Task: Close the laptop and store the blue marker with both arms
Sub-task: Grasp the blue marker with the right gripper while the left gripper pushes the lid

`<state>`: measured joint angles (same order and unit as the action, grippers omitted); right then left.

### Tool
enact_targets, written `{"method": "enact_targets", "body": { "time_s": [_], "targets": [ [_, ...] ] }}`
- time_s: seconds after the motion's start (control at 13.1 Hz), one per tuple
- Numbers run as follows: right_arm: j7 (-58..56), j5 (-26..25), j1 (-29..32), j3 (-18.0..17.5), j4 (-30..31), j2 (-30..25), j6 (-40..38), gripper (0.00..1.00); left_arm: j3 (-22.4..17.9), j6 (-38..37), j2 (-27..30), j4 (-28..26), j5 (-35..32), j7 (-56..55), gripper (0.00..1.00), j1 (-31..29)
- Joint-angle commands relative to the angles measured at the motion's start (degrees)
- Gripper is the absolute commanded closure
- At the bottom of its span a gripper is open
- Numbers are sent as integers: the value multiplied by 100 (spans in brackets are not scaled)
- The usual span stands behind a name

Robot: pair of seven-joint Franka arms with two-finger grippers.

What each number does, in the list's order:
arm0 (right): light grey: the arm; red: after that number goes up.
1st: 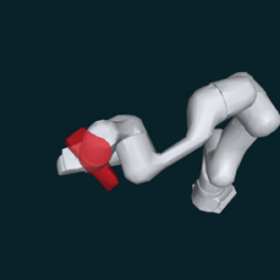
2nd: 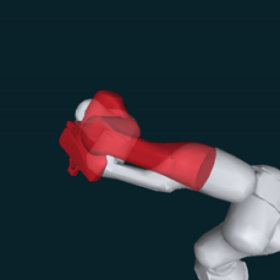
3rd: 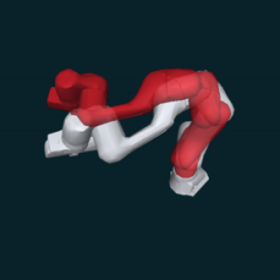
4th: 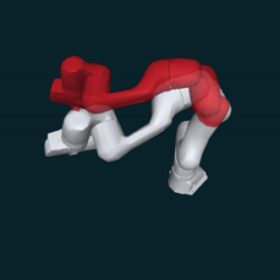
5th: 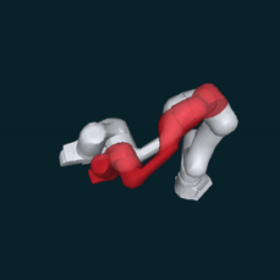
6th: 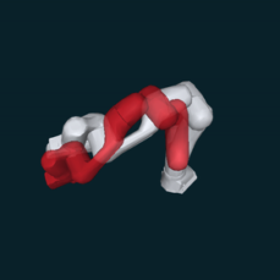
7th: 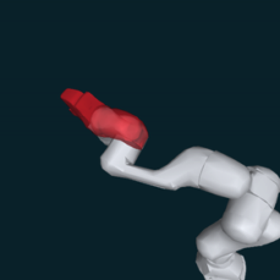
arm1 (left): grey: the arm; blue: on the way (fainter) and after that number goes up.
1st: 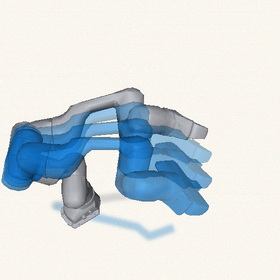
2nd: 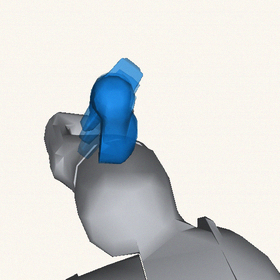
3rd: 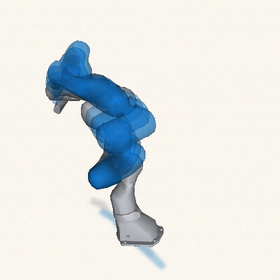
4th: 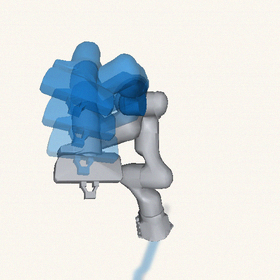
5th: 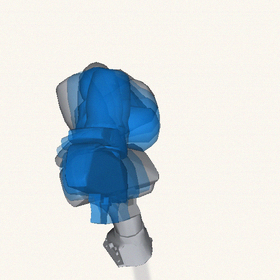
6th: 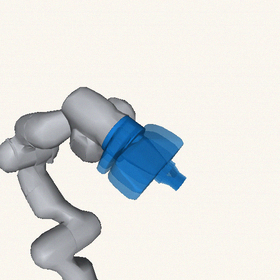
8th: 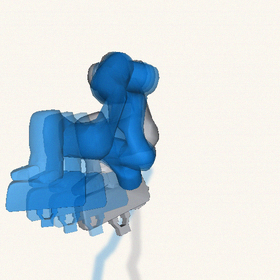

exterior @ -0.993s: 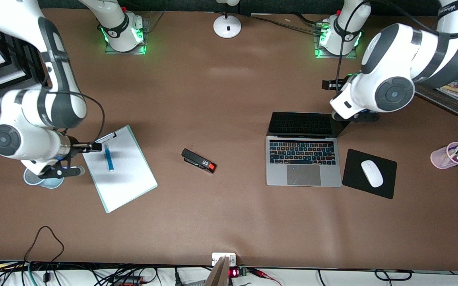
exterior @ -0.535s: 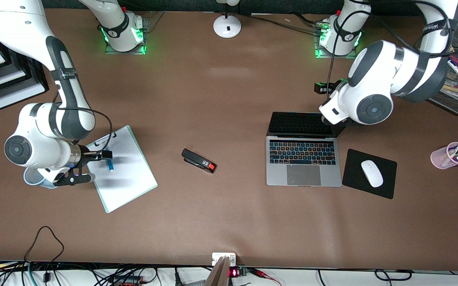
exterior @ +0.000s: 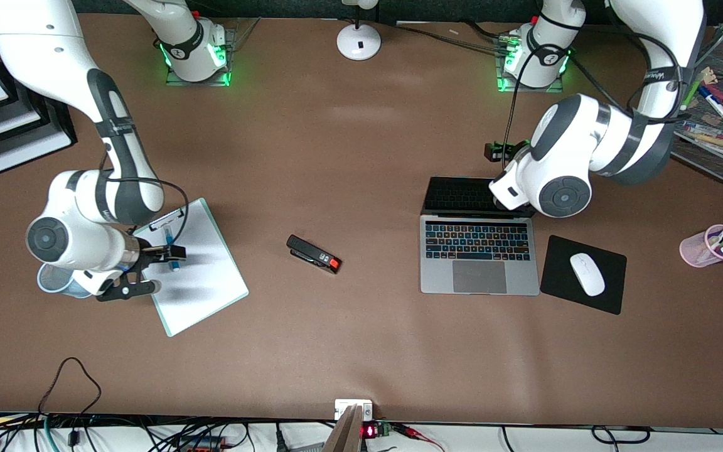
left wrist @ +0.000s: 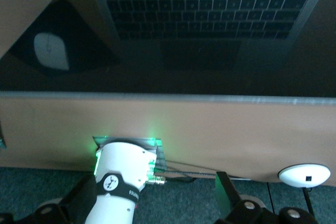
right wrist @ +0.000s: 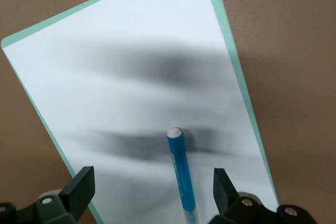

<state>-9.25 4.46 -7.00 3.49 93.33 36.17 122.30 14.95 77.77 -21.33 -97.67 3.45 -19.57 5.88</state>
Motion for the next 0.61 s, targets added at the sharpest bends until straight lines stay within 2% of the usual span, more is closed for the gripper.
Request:
{"method": "enact_targets", "body": {
  "time_s": [0.0,0.23,0.53],
  "targets": [
    [-391,20,110,38,-43,91,92,0,-10,238,-153,135,120,-65,0,106],
    [-981,29,190,38,123,197,539,0,-10,432,-266,248,120,-65,0,106],
    [-999,29,146,29,571,144,1365,0,-19,607,-381,407,120,-65,0,106]
  ]
}}
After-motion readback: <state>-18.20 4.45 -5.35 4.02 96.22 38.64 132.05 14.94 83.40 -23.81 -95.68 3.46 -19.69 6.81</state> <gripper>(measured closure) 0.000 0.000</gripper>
